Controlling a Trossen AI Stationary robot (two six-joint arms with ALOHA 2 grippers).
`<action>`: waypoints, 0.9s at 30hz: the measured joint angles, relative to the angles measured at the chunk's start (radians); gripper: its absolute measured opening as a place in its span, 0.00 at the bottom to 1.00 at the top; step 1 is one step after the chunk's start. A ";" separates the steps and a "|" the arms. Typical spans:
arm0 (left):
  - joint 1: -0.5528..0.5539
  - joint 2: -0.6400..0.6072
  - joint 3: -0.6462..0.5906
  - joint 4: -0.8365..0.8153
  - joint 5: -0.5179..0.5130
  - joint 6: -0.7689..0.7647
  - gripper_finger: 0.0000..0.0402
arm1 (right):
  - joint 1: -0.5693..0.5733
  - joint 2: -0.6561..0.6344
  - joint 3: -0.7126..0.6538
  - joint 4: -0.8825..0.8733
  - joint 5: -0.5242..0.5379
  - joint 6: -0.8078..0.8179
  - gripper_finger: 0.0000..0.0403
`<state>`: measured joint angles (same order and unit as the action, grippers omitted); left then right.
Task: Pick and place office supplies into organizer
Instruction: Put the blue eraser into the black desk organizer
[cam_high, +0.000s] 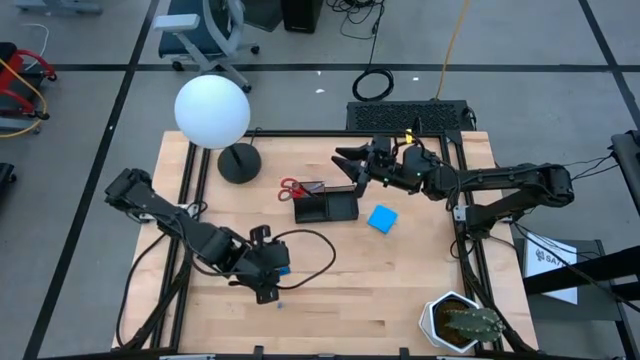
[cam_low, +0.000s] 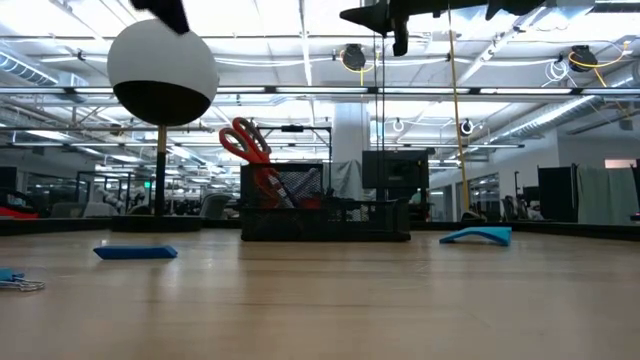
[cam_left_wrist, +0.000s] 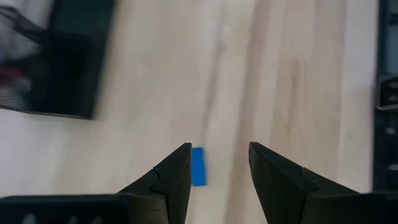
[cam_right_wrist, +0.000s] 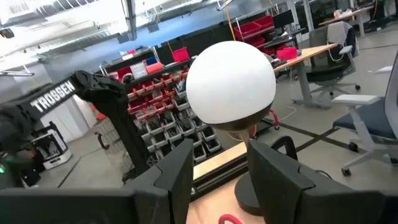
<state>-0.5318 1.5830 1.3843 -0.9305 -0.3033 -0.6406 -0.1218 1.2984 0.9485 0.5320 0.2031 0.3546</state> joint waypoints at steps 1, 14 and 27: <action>0.003 0.000 -0.030 0.038 0.023 -0.008 0.41 | 0.002 -0.001 0.000 0.001 0.000 0.000 0.35; -0.027 -0.009 -0.320 0.264 0.094 -0.114 0.41 | 0.006 -0.001 0.000 -0.048 0.001 0.000 0.35; 0.034 -0.009 -0.452 0.424 0.176 -0.040 0.41 | 0.006 -0.002 0.000 -0.070 0.002 0.000 0.35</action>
<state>-0.4975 1.5742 0.9327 -0.5064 -0.1275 -0.6807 -0.1162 1.2968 0.9485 0.4622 0.2050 0.3546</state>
